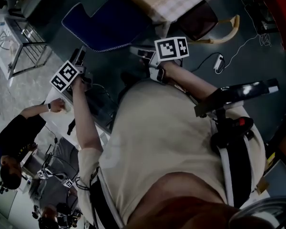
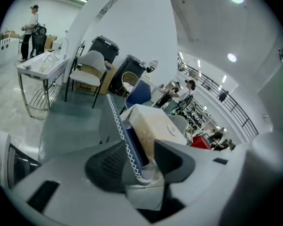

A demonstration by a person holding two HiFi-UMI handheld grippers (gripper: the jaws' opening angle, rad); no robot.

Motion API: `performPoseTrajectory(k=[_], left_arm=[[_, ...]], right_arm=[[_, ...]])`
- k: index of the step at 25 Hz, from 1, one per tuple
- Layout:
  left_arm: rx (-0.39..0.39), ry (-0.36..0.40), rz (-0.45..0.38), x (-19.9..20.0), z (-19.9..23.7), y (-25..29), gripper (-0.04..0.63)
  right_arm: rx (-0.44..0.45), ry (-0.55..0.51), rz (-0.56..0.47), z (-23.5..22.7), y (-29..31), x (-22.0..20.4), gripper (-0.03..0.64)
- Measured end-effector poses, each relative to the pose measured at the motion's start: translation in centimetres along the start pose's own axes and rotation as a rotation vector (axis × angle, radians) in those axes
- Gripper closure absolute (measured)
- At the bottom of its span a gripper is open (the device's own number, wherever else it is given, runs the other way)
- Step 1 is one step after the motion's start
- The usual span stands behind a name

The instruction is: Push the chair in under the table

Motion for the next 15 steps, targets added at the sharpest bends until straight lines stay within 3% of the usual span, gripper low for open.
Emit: performPoseTrajectory(k=[2, 4, 10, 15], left_arm=[[0.009, 0.048, -0.028, -0.5, -1.2, -1.1, 0.546], [0.012, 0.106, -0.021, -1.5, -2.6, -1.5, 0.582], [-0.004, 0.301, 0.087, -5.0, -5.4, -2.1, 0.589], [-0.054, 0.339, 0.094, -5.9, -5.8, -3.6, 0.588]], right_arm=[[0.014, -0.027, 0.008, 0.9, 0.4, 0.0, 0.604], [0.026, -0.049, 0.011, 1.5, 0.6, 0.0, 0.604], [0.057, -0.100, 0.020, 3.5, 1.5, -0.8, 0.604], [0.065, -0.146, 0.033, 5.5, 2.1, -2.5, 0.604]])
Point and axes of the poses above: the fingertips, and each gripper's own axes: y forward along the fingers, z to its left, x out of its top, the point moved 10 cm from there along -y, backward along the fingers, and after that the axes turned 13 degrees about -x, right-handed, at the moved point
